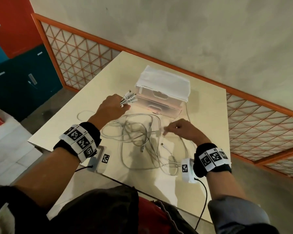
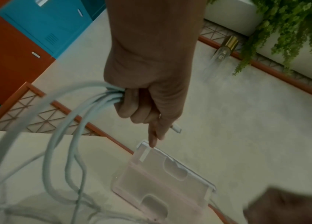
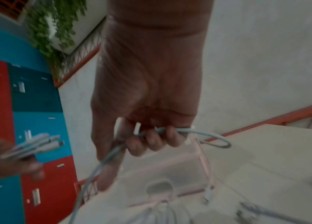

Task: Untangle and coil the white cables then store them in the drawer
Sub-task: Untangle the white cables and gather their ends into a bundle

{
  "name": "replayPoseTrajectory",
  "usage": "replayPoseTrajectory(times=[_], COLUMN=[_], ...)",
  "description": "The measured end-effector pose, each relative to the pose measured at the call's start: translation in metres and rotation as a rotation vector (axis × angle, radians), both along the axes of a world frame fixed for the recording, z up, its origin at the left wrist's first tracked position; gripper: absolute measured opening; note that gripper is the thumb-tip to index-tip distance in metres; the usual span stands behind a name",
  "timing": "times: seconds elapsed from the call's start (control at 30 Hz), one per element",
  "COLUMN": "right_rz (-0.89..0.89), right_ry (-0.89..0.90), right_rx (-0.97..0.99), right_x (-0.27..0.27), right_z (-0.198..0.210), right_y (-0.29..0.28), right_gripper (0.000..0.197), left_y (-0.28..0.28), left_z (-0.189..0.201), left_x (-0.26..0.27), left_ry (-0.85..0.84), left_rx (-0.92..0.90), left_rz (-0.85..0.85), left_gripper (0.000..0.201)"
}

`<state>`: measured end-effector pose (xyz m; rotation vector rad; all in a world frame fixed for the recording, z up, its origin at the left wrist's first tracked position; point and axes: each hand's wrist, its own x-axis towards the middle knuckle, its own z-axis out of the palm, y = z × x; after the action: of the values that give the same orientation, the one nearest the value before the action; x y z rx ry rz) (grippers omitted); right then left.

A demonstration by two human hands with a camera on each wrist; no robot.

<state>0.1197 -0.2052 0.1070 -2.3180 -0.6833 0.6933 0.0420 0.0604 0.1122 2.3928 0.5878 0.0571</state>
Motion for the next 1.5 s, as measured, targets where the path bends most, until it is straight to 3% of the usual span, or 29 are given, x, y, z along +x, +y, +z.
replayPoseTrajectory(times=[0.1, 0.2, 0.3, 0.37, 0.43, 0.5, 0.57, 0.63, 0.67, 0.73, 0.77, 0.9, 1.03, 1.17, 1.23, 1.3, 1.5], right_rz=[0.055, -0.02, 0.044, 0.012, 0.032, 0.154, 0.309, 0.387, 0.4, 0.409, 0.379, 0.226, 0.226, 0.21, 0.171, 0.117, 0.081], right_ry=[0.118, 0.189, 0.081, 0.066, 0.119, 0.104, 0.01, -0.017, -0.019, -0.068, -0.067, -0.056, -0.234, -0.33, -0.263, -0.183, -0.092], right_rx=[-0.417, -0.575, -0.764, -0.682, -0.394, -0.124, -0.005, 0.056, 0.093, 0.156, 0.164, 0.029, -0.064, 0.104, 0.122, 0.17, 0.242], right_x=[0.004, 0.004, 0.008, 0.01, 0.01, 0.002, -0.011, -0.024, -0.028, -0.031, -0.028, -0.005, 0.011, 0.023, 0.018, 0.011, 0.007], right_z=[-0.028, -0.052, -0.069, -0.064, -0.047, -0.018, 0.003, 0.006, 0.001, -0.012, -0.017, -0.024, -0.019, -0.01, 0.006, 0.024, 0.044], right_y=[-0.015, -0.022, -0.01, 0.009, 0.038, 0.076, 0.118, 0.152, 0.163, 0.174, 0.173, 0.155, 0.139, 0.122, 0.121, 0.124, 0.115], right_gripper=[0.024, 0.017, 0.021, 0.029, 0.052, 0.086, 0.104, 0.093, 0.074, 0.033, 0.026, 0.031, 0.037, 0.044, 0.036, 0.03, 0.035], left_y=[0.012, 0.016, 0.021, 0.022, 0.022, 0.019, 0.015, 0.011, 0.01, 0.015, 0.018, 0.038, 0.047, 0.055, 0.052, 0.047, 0.047], left_z=[0.004, 0.01, 0.012, 0.015, 0.022, 0.032, 0.044, 0.056, 0.061, 0.068, 0.069, 0.061, 0.053, 0.051, 0.044, 0.033, 0.035], left_x=[0.006, 0.004, -0.001, -0.003, -0.004, -0.002, 0.001, 0.003, 0.003, 0.002, 0.001, -0.007, -0.014, -0.015, -0.014, -0.012, -0.003], left_ry=[-0.019, -0.026, -0.016, -0.033, -0.086, -0.151, -0.2, -0.232, -0.238, -0.236, -0.229, -0.181, -0.12, 0.046, 0.18, 0.243, 0.025], left_rx=[-0.043, -0.155, -0.396, -0.583, -0.721, -0.825, -0.901, -0.965, -0.98, -0.955, -0.927, -0.837, -0.71, -0.395, -0.163, -0.108, -0.094], left_rz=[-0.024, -0.049, -0.063, -0.08, -0.104, -0.12, -0.125, -0.13, -0.139, -0.163, -0.171, -0.139, -0.111, -0.205, -0.301, -0.367, -0.31], left_gripper=[0.026, 0.023, 0.028, 0.032, 0.034, 0.035, 0.036, 0.037, 0.037, 0.037, 0.038, 0.041, 0.036, 0.025, 0.033, 0.034, 0.022])
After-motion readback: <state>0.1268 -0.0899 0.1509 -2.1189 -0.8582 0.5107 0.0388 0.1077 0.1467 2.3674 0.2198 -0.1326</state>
